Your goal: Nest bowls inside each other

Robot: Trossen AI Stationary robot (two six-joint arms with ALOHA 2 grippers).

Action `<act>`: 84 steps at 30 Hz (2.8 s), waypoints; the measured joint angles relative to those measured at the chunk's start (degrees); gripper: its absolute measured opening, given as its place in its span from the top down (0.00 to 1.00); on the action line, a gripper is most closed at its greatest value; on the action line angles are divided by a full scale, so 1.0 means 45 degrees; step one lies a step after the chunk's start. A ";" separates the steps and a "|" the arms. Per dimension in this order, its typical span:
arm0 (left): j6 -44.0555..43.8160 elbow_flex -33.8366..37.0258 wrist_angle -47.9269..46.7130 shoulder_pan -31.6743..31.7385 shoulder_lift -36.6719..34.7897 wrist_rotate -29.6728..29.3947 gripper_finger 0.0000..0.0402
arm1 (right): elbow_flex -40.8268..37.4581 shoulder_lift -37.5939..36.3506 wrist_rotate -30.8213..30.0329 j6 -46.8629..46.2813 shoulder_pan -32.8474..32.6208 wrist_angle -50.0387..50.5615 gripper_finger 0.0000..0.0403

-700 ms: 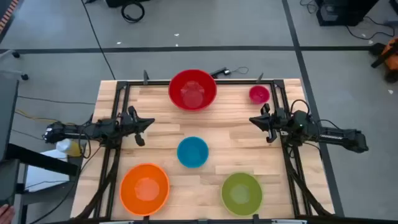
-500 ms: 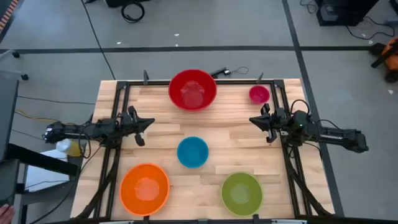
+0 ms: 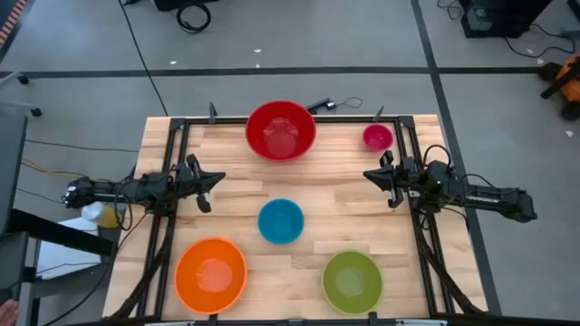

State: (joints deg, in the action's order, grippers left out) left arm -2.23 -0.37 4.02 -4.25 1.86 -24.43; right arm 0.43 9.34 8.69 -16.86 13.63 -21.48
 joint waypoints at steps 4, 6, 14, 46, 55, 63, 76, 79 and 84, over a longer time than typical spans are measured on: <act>0.0002 0.0002 0.0000 0.0000 0.0003 -0.0002 0.99 | 0.0000 0.0004 -0.0004 0.0002 0.0000 0.0000 0.97; -0.0002 0.0002 -0.0002 0.0000 -0.0002 0.0000 0.99 | 0.0000 0.0003 0.0000 -0.0001 0.0000 0.0001 0.97; 0.0002 0.0002 -0.0002 0.0000 -0.0002 -0.0004 0.99 | 0.0000 0.0002 -0.0002 0.0000 0.0000 -0.0003 0.97; 0.0314 -0.0003 0.1282 0.0051 0.0011 -0.0465 0.99 | 0.0000 0.0005 0.0000 0.0001 0.0000 -0.0003 0.97; -0.2081 0.0002 0.5542 0.0123 0.0043 -0.1329 0.99 | 0.0000 0.0000 -0.0027 0.0099 0.0000 -0.0022 0.97; -0.6769 0.0002 0.5597 0.0199 0.0163 -0.4106 0.99 | 0.0000 0.0000 -0.2218 -0.1644 0.0000 -0.3132 0.97; -1.0109 0.0002 0.3813 0.0132 0.1394 0.0162 0.99 | 0.0060 0.1458 -0.2538 -0.9083 -0.0180 0.0391 0.97; -1.0808 -0.0020 0.3853 -0.0154 0.2387 0.0923 0.99 | 0.0441 0.2777 -0.0593 -1.0182 -0.1013 0.0815 0.98; -1.0715 -0.1109 0.2855 -0.0775 0.4116 0.2594 0.99 | 0.2662 0.5430 -0.1480 -0.9789 -0.2679 0.1541 0.98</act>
State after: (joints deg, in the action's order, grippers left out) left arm -50.44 -5.36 16.87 -7.73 20.38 -12.76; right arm 12.41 33.78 2.03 -60.91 1.57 -14.55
